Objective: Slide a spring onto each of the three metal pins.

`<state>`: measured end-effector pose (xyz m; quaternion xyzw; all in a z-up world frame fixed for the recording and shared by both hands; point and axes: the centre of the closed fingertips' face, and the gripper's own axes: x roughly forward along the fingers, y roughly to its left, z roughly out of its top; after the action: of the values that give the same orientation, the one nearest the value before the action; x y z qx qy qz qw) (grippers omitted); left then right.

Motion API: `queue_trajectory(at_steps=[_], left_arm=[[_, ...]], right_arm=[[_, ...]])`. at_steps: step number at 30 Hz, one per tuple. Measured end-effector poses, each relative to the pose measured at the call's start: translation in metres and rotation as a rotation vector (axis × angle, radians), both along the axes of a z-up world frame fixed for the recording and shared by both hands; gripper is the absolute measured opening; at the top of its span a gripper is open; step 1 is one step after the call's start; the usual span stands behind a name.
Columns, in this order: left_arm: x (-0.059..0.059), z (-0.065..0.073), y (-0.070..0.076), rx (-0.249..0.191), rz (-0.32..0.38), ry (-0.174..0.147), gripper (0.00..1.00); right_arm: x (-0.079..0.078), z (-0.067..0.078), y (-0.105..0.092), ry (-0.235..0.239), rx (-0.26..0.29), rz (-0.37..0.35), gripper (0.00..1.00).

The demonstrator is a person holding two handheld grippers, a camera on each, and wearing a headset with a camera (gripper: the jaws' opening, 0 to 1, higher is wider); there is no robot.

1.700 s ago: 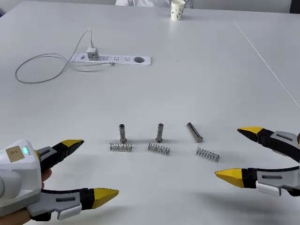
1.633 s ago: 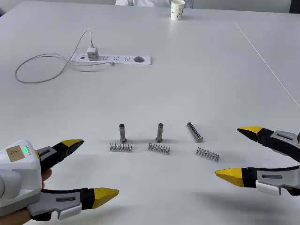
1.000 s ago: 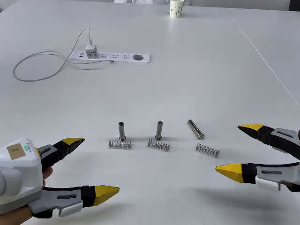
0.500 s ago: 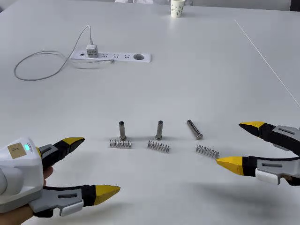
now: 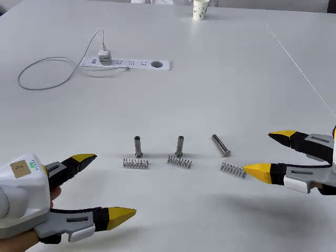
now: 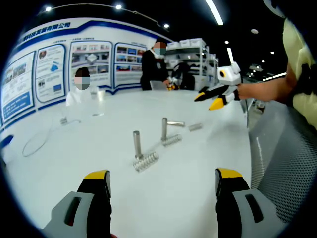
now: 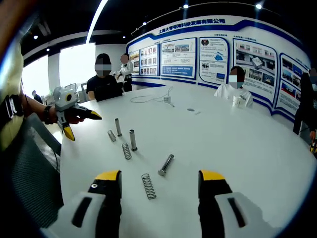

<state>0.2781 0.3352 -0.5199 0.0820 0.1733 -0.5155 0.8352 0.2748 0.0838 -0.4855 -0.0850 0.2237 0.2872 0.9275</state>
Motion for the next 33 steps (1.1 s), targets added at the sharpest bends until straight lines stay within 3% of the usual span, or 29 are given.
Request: queue_trajectory(at_steps=[11,33], left_arm=[[0.000,0.000,-0.001,0.002,-0.003,0.001,0.89],[-0.002,0.001,-0.004,-0.004,-0.004,0.003,0.88]], right_arm=[[0.016,-0.002,0.000,0.005,-0.052,-0.008,0.60],[0.053,-0.009,0.008,0.044,-0.092,-0.026,0.52]])
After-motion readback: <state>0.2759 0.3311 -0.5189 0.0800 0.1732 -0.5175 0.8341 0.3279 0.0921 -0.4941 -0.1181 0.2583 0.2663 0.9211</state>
